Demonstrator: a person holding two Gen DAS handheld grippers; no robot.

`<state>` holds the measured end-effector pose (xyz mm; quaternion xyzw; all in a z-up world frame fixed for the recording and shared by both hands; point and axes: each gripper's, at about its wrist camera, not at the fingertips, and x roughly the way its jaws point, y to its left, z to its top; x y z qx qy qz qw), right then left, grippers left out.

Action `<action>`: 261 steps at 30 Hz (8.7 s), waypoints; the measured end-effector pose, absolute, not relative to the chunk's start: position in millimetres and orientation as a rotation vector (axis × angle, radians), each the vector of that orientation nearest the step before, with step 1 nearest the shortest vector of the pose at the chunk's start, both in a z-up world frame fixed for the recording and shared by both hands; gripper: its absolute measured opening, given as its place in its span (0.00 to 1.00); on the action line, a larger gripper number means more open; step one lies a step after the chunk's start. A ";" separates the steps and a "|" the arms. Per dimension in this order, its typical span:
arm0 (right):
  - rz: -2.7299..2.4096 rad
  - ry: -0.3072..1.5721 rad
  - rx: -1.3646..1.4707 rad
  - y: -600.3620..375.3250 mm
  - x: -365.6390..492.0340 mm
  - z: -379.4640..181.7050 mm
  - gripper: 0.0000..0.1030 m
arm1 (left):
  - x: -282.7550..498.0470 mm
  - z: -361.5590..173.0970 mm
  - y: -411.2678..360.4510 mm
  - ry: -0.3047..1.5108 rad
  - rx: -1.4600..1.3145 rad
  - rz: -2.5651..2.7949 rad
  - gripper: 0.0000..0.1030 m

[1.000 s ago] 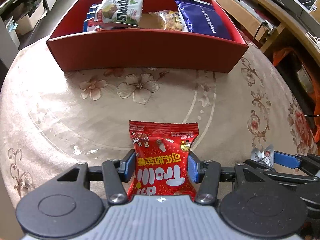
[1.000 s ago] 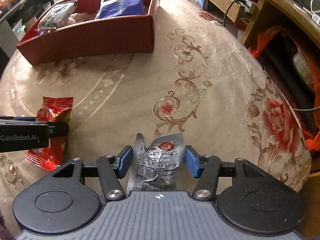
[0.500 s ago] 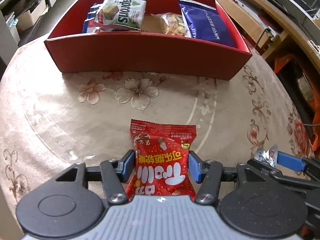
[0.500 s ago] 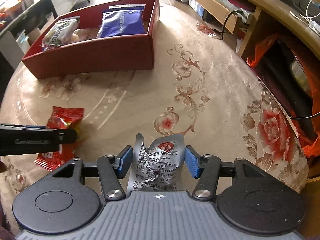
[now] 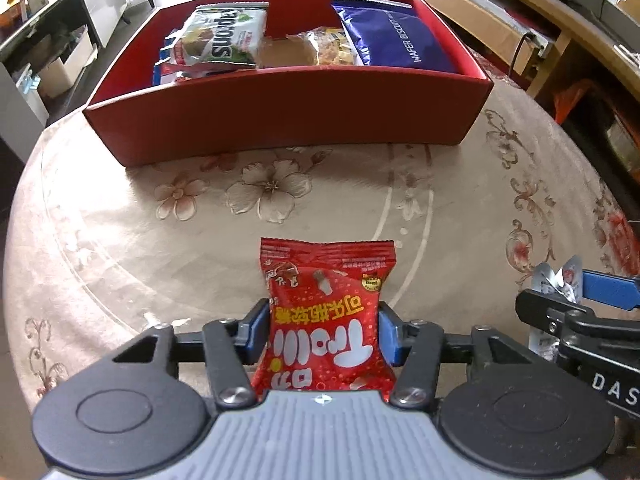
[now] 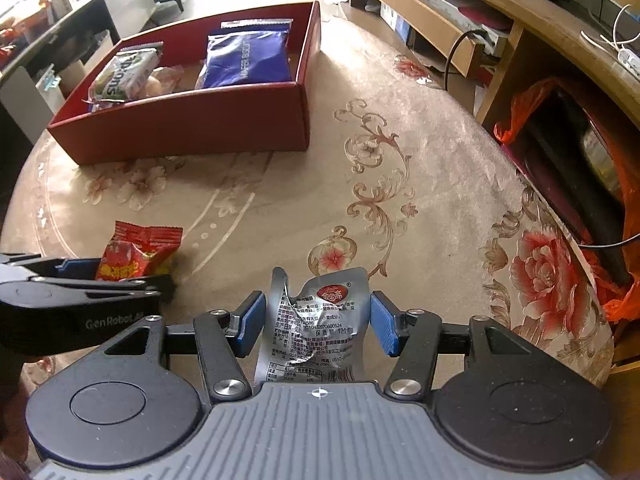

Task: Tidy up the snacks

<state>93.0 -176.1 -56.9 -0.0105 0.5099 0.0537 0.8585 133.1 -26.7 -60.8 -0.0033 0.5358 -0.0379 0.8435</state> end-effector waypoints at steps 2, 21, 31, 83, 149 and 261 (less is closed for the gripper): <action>0.111 1.062 -0.026 -175.3 92.9 -55.5 0.62 | 131.5 -58.9 -26.0 1.125 -0.007 -0.082 0.49; 0.106 0.996 -0.058 -163.1 96.5 -42.8 0.62 | 123.2 -29.7 -26.2 0.994 0.044 -0.075 0.49; 0.107 0.982 -0.067 -158.6 99.1 -39.8 0.62 | 122.1 -23.3 -20.7 0.979 0.026 -0.068 0.49; 0.163 0.814 0.012 -111.8 235.2 5.9 0.62 | 258.6 27.0 21.8 0.831 -0.076 0.076 0.49; 0.143 0.766 0.040 -116.1 243.7 21.3 0.81 | 250.0 41.4 30.4 0.801 -0.050 0.091 0.66; 0.112 0.879 -0.018 -143.9 17.9 -14.7 0.83 | 17.5 3.2 5.1 0.818 0.062 0.100 0.94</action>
